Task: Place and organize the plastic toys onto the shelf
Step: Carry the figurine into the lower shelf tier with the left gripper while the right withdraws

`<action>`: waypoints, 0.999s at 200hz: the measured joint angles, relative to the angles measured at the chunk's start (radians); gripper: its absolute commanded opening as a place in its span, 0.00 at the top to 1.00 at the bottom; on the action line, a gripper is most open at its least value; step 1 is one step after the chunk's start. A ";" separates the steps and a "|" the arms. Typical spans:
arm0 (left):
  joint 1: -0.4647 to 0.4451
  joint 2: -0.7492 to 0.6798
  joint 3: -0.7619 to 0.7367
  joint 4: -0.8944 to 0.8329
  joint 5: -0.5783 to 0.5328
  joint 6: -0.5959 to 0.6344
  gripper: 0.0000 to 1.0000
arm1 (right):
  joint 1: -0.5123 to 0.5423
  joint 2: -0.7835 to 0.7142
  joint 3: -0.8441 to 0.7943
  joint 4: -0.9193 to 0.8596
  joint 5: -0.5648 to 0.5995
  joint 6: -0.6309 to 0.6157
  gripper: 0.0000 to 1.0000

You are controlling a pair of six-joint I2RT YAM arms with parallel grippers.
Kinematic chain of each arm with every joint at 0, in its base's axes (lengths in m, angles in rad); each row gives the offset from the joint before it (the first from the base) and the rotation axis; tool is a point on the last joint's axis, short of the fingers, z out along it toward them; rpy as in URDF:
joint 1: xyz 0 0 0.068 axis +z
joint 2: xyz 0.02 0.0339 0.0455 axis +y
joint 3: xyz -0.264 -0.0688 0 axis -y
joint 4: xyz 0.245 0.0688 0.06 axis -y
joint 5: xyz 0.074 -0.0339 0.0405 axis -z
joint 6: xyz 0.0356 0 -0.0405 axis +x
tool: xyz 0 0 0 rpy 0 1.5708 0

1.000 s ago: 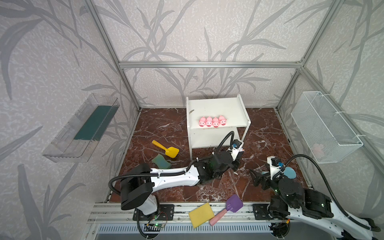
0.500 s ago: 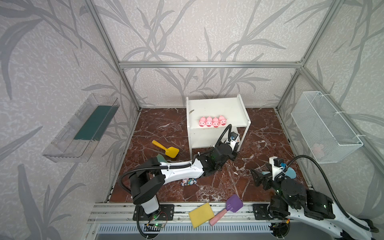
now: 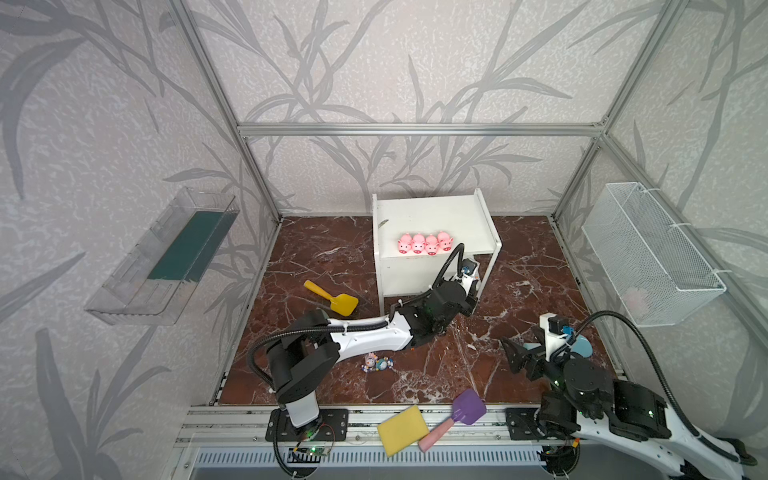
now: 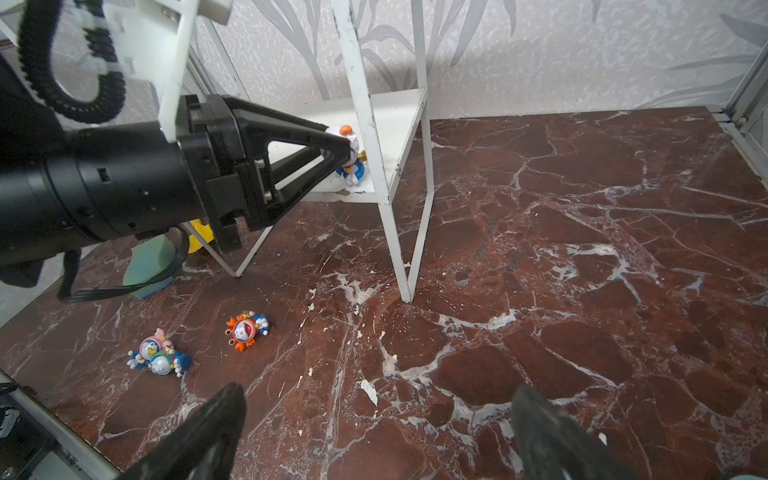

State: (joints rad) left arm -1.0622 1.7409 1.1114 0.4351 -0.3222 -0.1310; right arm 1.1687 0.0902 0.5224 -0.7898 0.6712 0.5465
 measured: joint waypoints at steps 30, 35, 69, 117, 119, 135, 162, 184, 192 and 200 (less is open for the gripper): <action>0.004 0.008 0.001 0.004 0.002 -0.001 0.71 | 0.000 -0.006 -0.001 0.000 -0.003 -0.001 0.01; 0.005 0.008 0.001 0.004 0.003 -0.001 0.70 | 0.000 -0.007 -0.001 0.000 -0.003 -0.001 0.01; 0.010 0.008 0.001 0.003 0.005 -0.002 0.61 | 0.000 -0.007 -0.002 0.000 -0.009 -0.003 0.01; 0.013 0.010 0.001 0.003 0.006 -0.004 0.56 | 0.000 -0.007 -0.002 0.000 -0.018 -0.016 0.01; 0.013 0.010 0.001 0.003 0.006 -0.004 0.56 | 0.000 -0.007 -0.002 0.000 -0.018 -0.016 0.01; 0.014 0.010 0.001 0.003 0.006 -0.004 0.55 | 0.000 -0.007 -0.002 0.000 -0.018 -0.016 0.01; 0.014 0.010 0.001 0.003 0.006 -0.004 0.54 | 0.000 -0.007 -0.002 0.000 -0.018 -0.017 0.01; 0.014 0.010 0.001 0.003 0.005 -0.004 0.53 | 0.000 -0.007 -0.002 0.000 -0.018 -0.017 0.01; 0.014 0.010 0.001 0.003 0.004 -0.004 0.51 | 0.000 -0.007 -0.002 0.000 -0.018 -0.017 0.01; 0.014 0.010 0.001 0.002 0.001 -0.006 0.48 | 0.000 -0.007 -0.002 0.000 -0.019 -0.017 0.01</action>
State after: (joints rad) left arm -1.0477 1.7512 1.1122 0.4374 -0.3210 -0.1371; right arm 1.1687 0.0830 0.5205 -0.7895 0.6525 0.5293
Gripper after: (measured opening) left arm 0.481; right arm 0.991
